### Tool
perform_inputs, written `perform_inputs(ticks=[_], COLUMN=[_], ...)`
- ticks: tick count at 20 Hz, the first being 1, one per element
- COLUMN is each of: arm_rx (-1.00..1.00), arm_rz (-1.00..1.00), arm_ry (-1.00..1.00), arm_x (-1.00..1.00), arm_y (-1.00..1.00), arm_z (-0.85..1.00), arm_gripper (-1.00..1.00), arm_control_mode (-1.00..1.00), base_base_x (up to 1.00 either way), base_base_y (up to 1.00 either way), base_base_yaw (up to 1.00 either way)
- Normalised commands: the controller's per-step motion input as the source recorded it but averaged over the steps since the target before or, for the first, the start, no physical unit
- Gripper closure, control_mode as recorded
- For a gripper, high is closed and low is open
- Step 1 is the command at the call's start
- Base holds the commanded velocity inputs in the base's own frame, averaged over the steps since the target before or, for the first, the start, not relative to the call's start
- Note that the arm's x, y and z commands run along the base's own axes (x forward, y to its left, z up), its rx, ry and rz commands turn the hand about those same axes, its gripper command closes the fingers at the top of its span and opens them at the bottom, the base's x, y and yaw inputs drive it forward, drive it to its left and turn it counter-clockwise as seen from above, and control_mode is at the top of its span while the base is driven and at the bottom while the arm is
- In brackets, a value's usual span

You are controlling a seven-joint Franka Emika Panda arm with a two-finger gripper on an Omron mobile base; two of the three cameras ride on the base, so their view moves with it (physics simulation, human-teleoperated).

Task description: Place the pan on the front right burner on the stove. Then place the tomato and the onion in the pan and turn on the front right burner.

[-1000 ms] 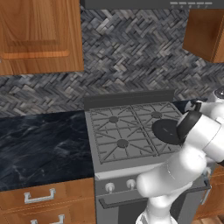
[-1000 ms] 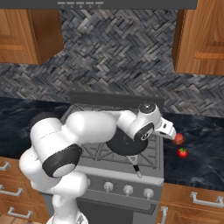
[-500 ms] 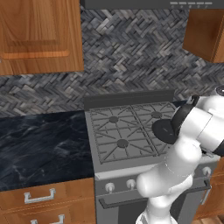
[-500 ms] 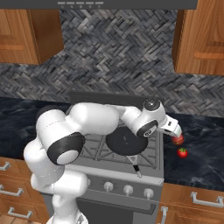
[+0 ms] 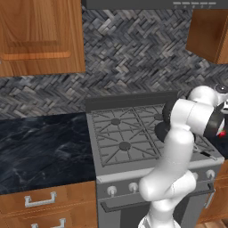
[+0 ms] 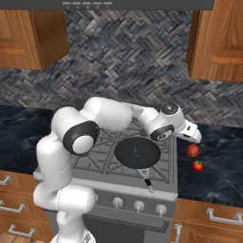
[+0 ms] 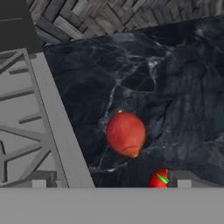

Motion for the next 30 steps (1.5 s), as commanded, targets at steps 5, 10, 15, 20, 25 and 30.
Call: perform_inputs(ticks=[5, 10, 15, 20, 25, 30], arm_rx=[0.00, 0.01, 0.11, 0.16, 0.06, 0.00], arm_rz=[0.00, 0.00, 0.11, 0.15, 0.10, 0.01], arm_ry=[0.06, 0.04, 0.04, 0.03, 0.01, 0.08], arm_x=[0.24, 0.13, 0.00, 0.00, 0.00, 0.02], arm_y=[-0.42, -0.49, -0.11, -0.01, 0.00, 0.00], arm_z=[-0.02, -0.01, 0.00, 0.00, 0.00, -0.10], arm_gripper=[-1.00, -1.00, -1.00, -1.00, -1.00, -1.00], arm_control_mode=[-1.00, -1.00, -1.00, -1.00, -1.00, -1.00], base_base_x=[0.00, 0.00, 0.00, 0.00, 0.00, 0.00], base_base_y=[0.00, 0.00, 0.00, 0.00, 0.00, 0.00], base_base_yaw=[0.00, 0.00, 0.00, 0.00, 0.00, 0.00])
